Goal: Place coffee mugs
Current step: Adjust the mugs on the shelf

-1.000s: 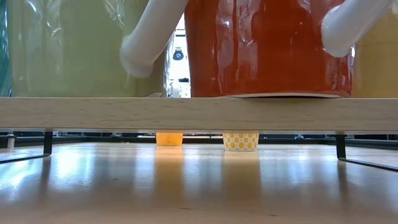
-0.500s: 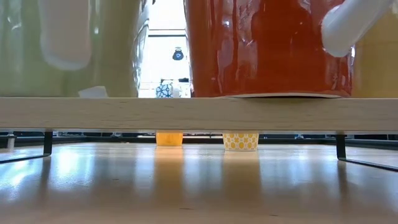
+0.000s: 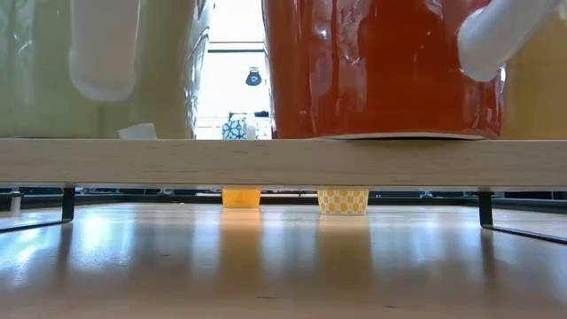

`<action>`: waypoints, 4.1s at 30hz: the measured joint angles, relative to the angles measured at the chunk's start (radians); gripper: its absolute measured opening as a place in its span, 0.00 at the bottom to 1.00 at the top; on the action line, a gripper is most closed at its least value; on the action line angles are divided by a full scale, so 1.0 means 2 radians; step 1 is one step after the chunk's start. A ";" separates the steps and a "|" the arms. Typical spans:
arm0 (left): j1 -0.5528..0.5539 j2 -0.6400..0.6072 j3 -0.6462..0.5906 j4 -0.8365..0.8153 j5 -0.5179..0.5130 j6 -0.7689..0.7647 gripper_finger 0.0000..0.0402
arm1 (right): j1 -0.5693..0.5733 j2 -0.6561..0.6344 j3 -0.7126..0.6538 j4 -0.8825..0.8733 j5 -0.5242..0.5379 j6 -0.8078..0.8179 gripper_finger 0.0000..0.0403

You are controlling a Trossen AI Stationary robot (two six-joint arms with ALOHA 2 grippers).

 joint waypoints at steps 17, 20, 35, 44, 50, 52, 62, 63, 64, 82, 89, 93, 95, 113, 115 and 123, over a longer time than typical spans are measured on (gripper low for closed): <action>0.000 0.000 -0.001 0.002 0.003 0.000 0.14 | 0.000 0.000 0.000 0.000 0.000 0.000 0.34; 0.000 0.001 -0.002 -0.002 0.004 -0.001 0.18 | 0.000 0.000 0.000 0.000 0.000 0.000 0.34; 0.003 -0.002 -0.002 0.001 0.034 0.000 0.32 | 0.000 0.000 0.000 0.000 0.000 0.000 0.34; 0.020 -0.026 -0.002 0.006 0.038 0.000 0.32 | 0.000 0.000 0.000 -0.003 0.000 0.000 0.34; 0.036 -0.035 -0.001 0.042 0.041 0.001 0.32 | 0.000 -0.010 0.001 -0.014 0.000 -0.007 0.34; 0.040 -0.035 -0.001 0.061 0.041 0.001 0.32 | 0.000 -0.018 0.001 -0.018 0.000 -0.014 0.34; 0.059 -0.034 -0.001 0.226 0.037 0.000 0.32 | 0.000 -0.047 0.001 -0.045 0.005 -0.036 0.34; 0.059 -0.033 -0.001 0.238 0.033 0.000 0.32 | 0.000 -0.047 0.001 -0.048 0.005 -0.037 0.34; 0.059 -0.031 -0.001 0.248 0.030 0.000 0.32 | 0.000 -0.047 0.001 -0.051 0.005 -0.039 0.34; 0.032 -0.040 -0.001 0.225 -0.016 -0.021 0.32 | 0.000 -0.045 0.000 -0.017 0.005 -0.037 0.34; 0.028 -0.104 -0.001 0.145 -0.012 0.051 0.32 | 0.000 -0.045 0.000 0.075 0.005 -0.036 0.34; 0.026 -0.147 -0.001 0.080 -0.026 0.094 0.32 | 0.000 -0.045 0.000 0.116 0.005 -0.034 0.34; 0.025 -0.165 -0.005 0.059 -0.040 0.108 0.32 | 0.000 -0.045 0.000 0.132 0.005 -0.025 0.33; 0.034 -0.352 -0.302 0.288 -0.038 0.098 0.32 | 0.030 -0.040 0.000 0.188 0.102 0.006 0.28; 0.034 -0.352 -0.303 0.291 -0.038 0.105 0.32 | 0.034 -0.032 0.000 0.192 0.105 0.006 0.27; 0.034 -0.352 -0.303 0.309 -0.038 0.109 0.32 | 0.039 0.007 0.000 0.152 0.082 -0.003 0.27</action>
